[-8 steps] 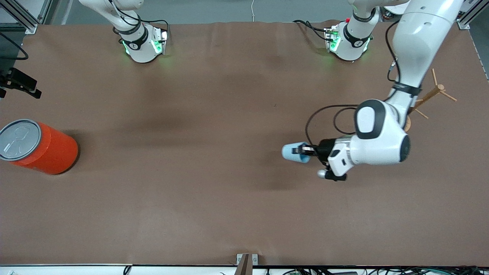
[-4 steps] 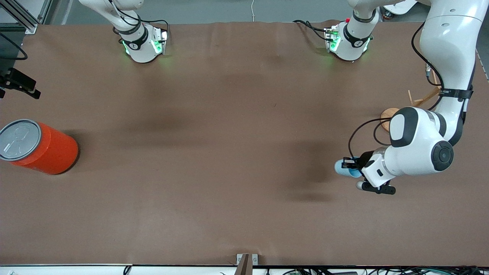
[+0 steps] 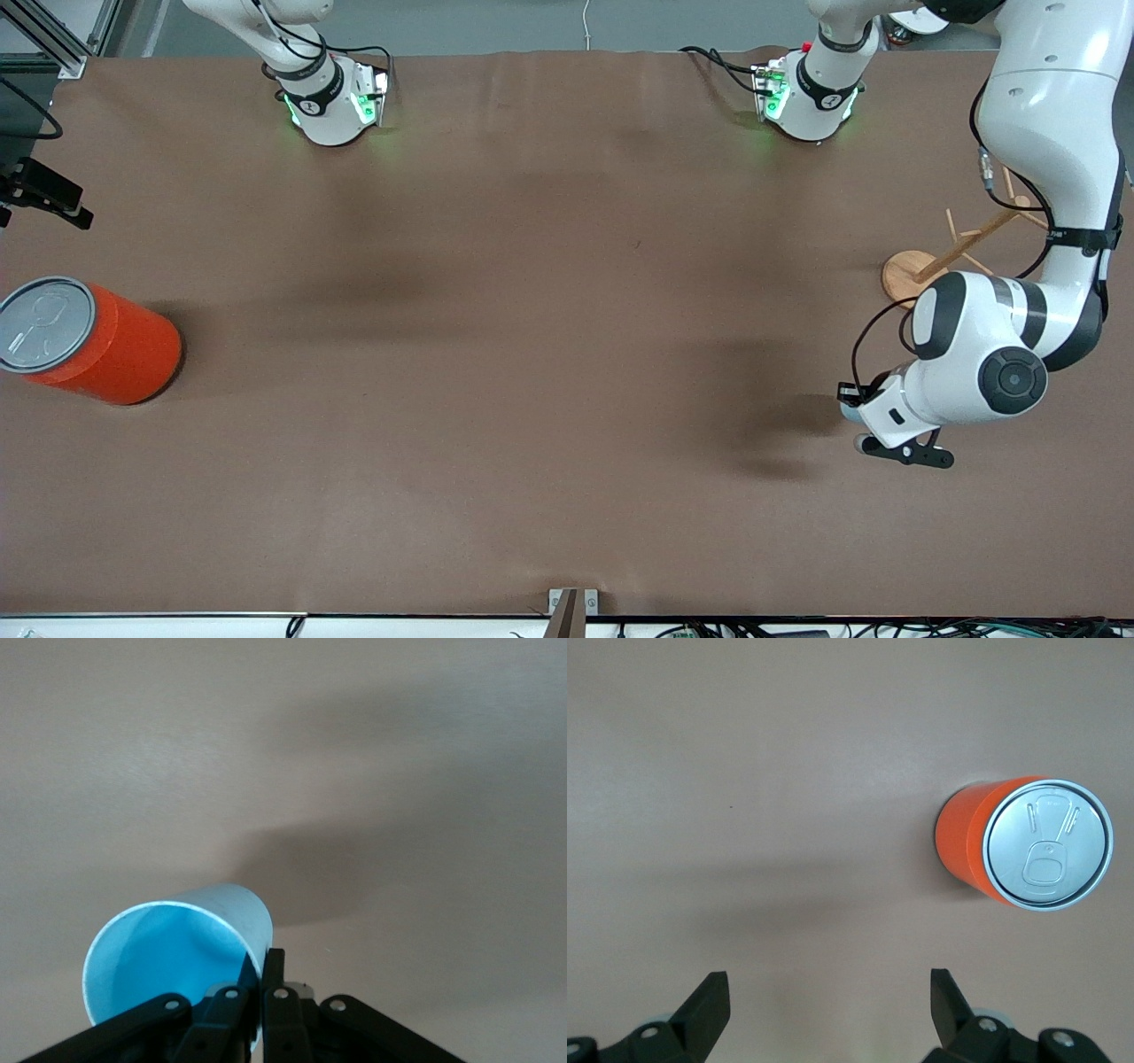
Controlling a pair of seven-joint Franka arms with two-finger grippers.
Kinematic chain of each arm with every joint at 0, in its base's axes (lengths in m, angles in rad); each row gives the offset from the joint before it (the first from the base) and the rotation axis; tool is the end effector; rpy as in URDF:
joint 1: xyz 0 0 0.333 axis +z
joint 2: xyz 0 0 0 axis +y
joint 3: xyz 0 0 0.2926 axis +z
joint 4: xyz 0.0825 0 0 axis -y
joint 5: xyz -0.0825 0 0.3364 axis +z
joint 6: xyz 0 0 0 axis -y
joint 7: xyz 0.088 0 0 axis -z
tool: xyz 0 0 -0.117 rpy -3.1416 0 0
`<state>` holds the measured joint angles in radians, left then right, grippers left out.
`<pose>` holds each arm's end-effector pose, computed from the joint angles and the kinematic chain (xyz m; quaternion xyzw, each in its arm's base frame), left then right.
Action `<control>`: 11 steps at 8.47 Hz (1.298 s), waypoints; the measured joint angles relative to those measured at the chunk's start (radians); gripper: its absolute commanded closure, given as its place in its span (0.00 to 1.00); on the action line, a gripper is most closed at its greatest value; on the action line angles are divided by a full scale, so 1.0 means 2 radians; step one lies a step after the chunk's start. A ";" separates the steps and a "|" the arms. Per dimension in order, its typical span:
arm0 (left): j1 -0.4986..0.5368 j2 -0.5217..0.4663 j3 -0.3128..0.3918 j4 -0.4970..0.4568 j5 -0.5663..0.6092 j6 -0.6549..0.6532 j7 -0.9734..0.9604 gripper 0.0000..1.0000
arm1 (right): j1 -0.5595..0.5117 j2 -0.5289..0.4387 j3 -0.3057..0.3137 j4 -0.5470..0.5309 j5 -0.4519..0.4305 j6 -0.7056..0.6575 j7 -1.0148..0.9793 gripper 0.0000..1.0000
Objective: Flip cup
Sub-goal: 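Rotate the cup opening upward with the left gripper and lower it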
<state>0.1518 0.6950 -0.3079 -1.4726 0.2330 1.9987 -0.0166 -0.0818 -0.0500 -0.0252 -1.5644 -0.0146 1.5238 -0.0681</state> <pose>0.6430 -0.0528 0.2688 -0.9930 0.0979 0.0660 0.0084 0.4851 -0.0542 0.6145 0.9998 -0.0198 0.0041 0.0070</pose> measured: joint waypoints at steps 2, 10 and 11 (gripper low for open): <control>-0.005 0.022 0.000 0.011 0.011 0.013 -0.014 1.00 | 0.000 0.000 0.000 0.000 0.000 0.000 0.000 0.00; -0.011 0.039 0.005 0.013 0.036 0.039 -0.065 0.09 | 0.000 0.000 -0.001 0.000 0.000 0.000 0.000 0.00; -0.012 0.039 0.005 0.016 0.038 0.040 -0.068 0.01 | 0.000 0.000 -0.001 0.000 0.000 0.000 0.000 0.00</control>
<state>0.1272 0.7734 -0.2971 -1.4397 0.3084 2.0783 -0.1525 -0.0827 -0.0500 -0.0268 -1.5645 -0.0146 1.5233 -0.0679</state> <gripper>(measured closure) 0.524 0.000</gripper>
